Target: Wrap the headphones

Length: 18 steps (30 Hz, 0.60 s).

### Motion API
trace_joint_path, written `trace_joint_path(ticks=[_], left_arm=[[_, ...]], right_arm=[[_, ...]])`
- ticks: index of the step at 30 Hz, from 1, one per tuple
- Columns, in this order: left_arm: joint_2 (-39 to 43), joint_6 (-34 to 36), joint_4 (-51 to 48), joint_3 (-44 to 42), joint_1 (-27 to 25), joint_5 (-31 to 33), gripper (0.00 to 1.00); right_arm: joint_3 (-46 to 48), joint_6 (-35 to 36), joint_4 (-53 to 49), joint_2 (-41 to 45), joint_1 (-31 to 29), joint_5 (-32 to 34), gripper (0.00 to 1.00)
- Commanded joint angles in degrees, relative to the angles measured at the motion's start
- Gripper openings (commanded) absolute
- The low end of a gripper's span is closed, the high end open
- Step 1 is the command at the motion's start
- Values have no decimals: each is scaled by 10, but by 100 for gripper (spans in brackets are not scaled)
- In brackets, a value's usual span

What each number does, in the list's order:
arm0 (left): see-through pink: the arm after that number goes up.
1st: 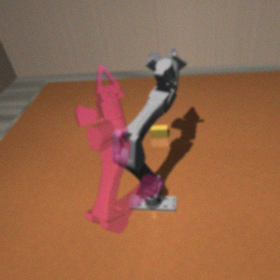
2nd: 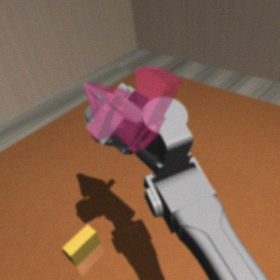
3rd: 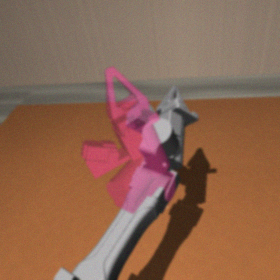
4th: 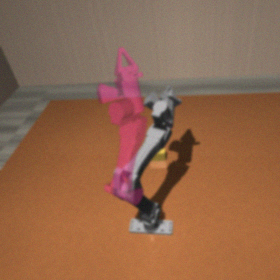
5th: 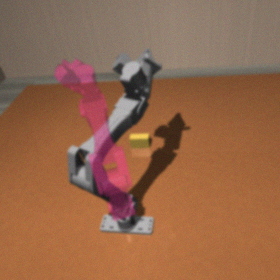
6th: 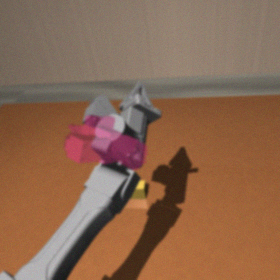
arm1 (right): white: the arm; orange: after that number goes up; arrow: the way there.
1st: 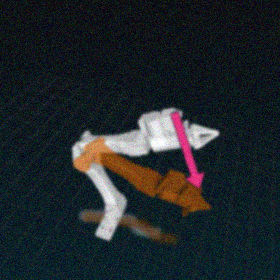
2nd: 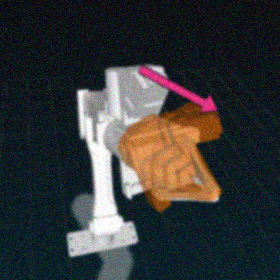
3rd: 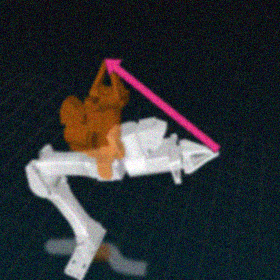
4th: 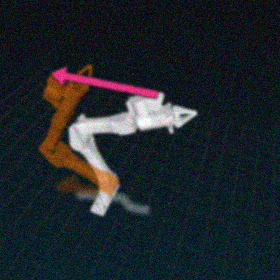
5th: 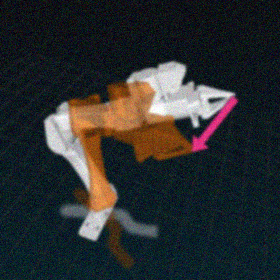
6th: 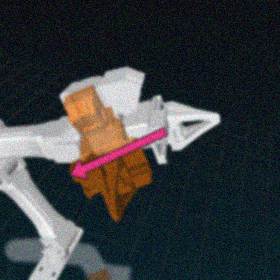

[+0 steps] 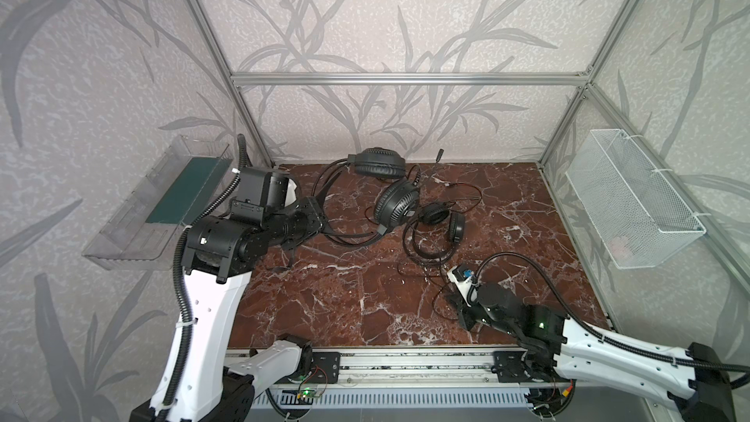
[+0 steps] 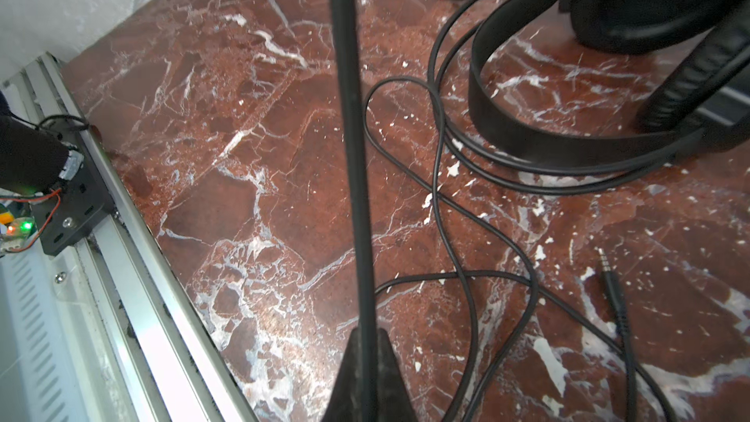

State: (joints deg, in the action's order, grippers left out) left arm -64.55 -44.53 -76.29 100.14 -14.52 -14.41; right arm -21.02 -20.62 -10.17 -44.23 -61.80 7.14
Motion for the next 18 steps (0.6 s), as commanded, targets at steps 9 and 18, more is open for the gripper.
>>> trace_joint_path(ticks=[9, 18], left_arm=[[-42, -35, 81, -42, 4, -46, 0], [-62, -2, 101, -174, -1, -3, 0]], right_arm=[[-275, 61, -143, -305, -175, 59, 0], [-530, 163, -316, -420, -262, 96, 0]])
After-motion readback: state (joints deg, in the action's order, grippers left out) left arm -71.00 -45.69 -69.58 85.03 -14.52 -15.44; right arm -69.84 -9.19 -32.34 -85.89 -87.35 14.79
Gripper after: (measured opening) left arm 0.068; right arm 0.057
